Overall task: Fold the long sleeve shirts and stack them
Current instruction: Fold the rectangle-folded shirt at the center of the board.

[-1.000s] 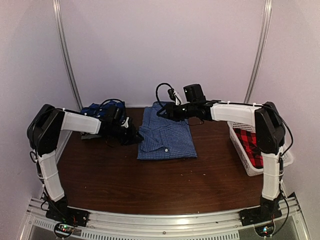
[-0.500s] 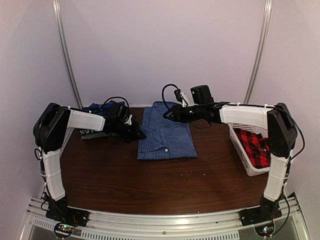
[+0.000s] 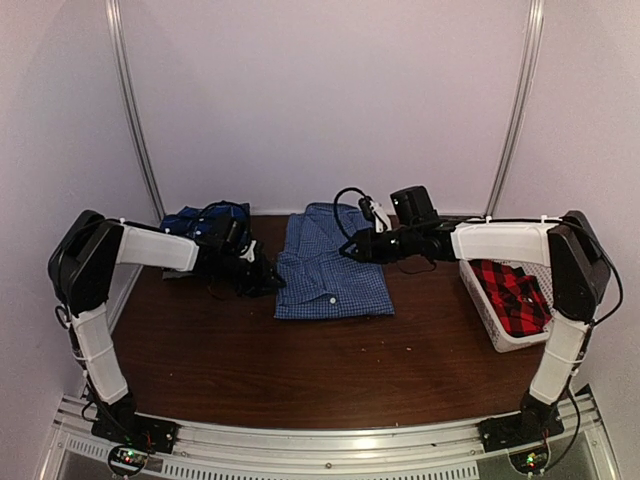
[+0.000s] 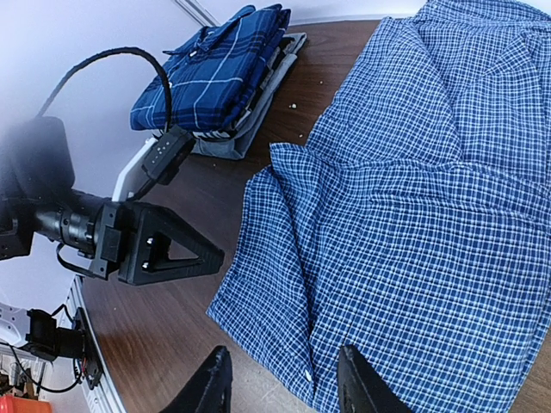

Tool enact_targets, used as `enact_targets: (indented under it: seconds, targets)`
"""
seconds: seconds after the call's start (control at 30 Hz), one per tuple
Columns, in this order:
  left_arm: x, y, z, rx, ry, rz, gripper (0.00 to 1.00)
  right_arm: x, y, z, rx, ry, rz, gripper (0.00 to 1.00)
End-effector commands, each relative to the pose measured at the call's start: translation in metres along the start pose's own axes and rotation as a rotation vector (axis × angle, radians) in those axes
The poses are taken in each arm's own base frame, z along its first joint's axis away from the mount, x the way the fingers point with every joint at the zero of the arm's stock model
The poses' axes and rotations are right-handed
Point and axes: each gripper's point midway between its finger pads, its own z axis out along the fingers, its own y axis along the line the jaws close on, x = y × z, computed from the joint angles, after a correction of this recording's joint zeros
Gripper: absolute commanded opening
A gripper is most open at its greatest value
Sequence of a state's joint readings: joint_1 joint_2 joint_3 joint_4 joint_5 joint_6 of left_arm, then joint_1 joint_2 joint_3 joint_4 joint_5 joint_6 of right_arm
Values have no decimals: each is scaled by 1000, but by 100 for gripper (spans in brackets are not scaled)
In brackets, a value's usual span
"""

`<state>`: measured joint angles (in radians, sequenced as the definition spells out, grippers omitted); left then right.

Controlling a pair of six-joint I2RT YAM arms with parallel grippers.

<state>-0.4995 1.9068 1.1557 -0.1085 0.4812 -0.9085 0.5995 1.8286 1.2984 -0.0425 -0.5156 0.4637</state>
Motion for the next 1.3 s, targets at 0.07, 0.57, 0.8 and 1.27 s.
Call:
enact_targets:
  seconds: [0.07, 0.57, 0.8, 1.27]
  targets:
    - [30, -19, -7, 32, 18, 27, 32, -4, 2, -15, 18, -35, -26, 43]
    - [42, -3, -3, -49, 9, -7, 33, 4, 0, -15, 12, -26, -13, 43]
    - [36, -2, 6, -63, 12, -5, 33, 4, 0, -15, 9, -24, -11, 43]
    - [27, 7, 16, -129, 7, -1, 35, 7, -2, -14, 12, -14, -15, 43]
